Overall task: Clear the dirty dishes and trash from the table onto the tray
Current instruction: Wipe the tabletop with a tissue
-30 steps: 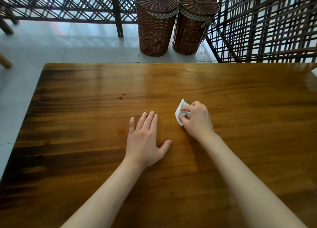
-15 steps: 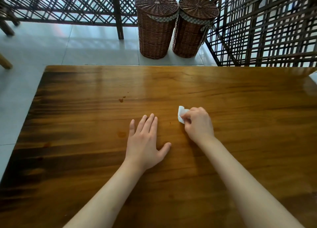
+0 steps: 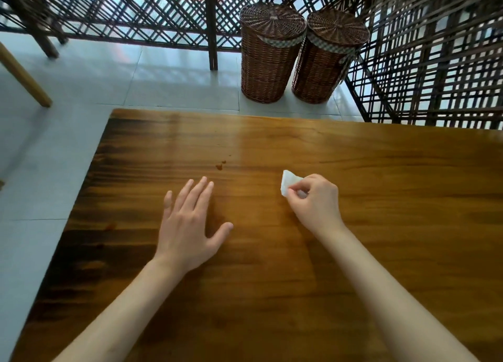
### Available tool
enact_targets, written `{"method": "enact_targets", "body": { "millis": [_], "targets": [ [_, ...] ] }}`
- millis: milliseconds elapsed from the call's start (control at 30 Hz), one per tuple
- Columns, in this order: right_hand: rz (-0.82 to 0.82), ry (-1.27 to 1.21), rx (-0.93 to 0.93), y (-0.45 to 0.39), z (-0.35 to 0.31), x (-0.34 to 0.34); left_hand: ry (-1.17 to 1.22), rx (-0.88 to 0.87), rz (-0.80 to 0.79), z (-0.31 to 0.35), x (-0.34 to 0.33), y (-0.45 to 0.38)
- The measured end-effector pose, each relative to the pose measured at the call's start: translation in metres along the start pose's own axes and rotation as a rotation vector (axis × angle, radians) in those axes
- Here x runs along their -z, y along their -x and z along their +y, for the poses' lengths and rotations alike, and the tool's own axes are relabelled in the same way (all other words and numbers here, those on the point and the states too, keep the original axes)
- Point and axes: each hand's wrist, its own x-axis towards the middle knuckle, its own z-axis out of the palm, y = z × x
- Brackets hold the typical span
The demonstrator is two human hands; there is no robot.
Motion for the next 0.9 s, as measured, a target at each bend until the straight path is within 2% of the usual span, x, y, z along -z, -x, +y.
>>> {"method": "enact_targets", "body": {
  "millis": [133, 300, 400, 600, 800, 833, 900],
  "targets": [
    [-0.038, 0.004, 0.019, -0.026, -0.037, -0.036, -0.113, 0.115, -0.082, -0.055, 0.016, 0.007],
    [0.018, 0.033, 0.012, -0.072, -0.072, -0.072, -0.118, 0.108, -0.086, -0.066, 0.008, 0.007],
    [-0.023, 0.053, -0.006, -0.087, -0.08, -0.089, -0.109, 0.098, -0.063, -0.071, 0.005, 0.008],
    [-0.109, 0.107, 0.077, -0.083, -0.089, -0.095, -0.096, 0.091, -0.075, -0.072, 0.005, 0.007],
    [-0.254, 0.04, 0.338, -0.018, -0.102, -0.093, -0.096, 0.101, -0.073, -0.072, 0.006, 0.009],
    [-0.259, 0.031, 0.342, -0.017, -0.099, -0.087, -0.092, 0.103, -0.073, -0.071, 0.006, 0.01],
    [-0.153, 0.018, 0.279, -0.038, -0.091, -0.076, -0.088, 0.099, -0.071, -0.07, 0.007, 0.009]
  ]
}}
